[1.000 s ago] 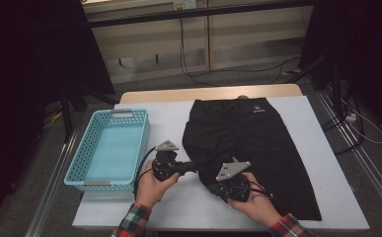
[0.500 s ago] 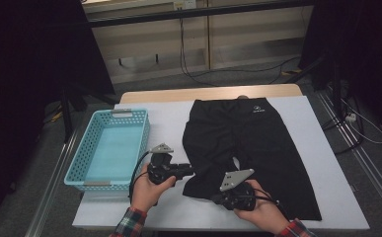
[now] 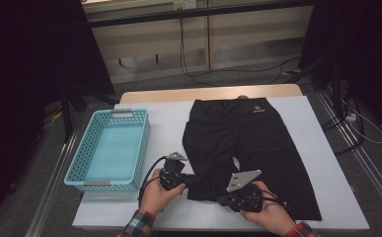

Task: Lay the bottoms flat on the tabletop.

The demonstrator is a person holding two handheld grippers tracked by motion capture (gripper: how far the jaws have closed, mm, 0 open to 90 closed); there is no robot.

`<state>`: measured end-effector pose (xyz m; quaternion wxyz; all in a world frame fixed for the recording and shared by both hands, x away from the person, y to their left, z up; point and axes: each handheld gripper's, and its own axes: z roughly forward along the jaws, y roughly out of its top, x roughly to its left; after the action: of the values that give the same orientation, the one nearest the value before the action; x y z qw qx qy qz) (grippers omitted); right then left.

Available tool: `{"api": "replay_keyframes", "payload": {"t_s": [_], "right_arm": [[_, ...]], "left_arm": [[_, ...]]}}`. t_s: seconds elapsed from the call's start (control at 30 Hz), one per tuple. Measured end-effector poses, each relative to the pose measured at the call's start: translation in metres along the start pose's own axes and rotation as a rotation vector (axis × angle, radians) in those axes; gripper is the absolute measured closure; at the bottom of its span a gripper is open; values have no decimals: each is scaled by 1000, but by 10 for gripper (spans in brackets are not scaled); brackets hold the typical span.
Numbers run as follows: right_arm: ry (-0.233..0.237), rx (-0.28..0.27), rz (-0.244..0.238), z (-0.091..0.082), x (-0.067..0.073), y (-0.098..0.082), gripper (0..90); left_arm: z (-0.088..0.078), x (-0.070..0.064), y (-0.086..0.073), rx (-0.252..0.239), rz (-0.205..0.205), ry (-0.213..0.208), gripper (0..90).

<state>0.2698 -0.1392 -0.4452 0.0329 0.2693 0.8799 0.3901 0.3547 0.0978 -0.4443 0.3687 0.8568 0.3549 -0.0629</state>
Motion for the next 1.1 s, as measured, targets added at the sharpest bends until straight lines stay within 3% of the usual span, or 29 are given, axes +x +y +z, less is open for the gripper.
{"api": "replay_keyframes", "payload": {"t_s": [0.07, 0.33, 0.67, 0.7, 0.9, 1.1], "right_arm": [[-2, -8, 4, 0, 1, 1, 900], [14, -29, 3, -3, 1, 4, 900], [57, -38, -12, -1, 6, 9, 900], [51, -48, -15, -1, 6, 9, 890], [11, -92, -23, 8, 7, 15, 629], [25, -41, -105, 28, 16, 21, 562]], "left_arm": [[-1, -1, 0, 8, -4, 1, 898], [-30, 3, -4, -53, -51, -13, 900], [-56, 8, -21, -78, -82, 29, 900], [-58, 9, -22, -74, -81, 32, 900], [-60, 14, -26, -50, -90, 62, 900], [-62, 16, -26, -61, -102, 69, 900]]}}
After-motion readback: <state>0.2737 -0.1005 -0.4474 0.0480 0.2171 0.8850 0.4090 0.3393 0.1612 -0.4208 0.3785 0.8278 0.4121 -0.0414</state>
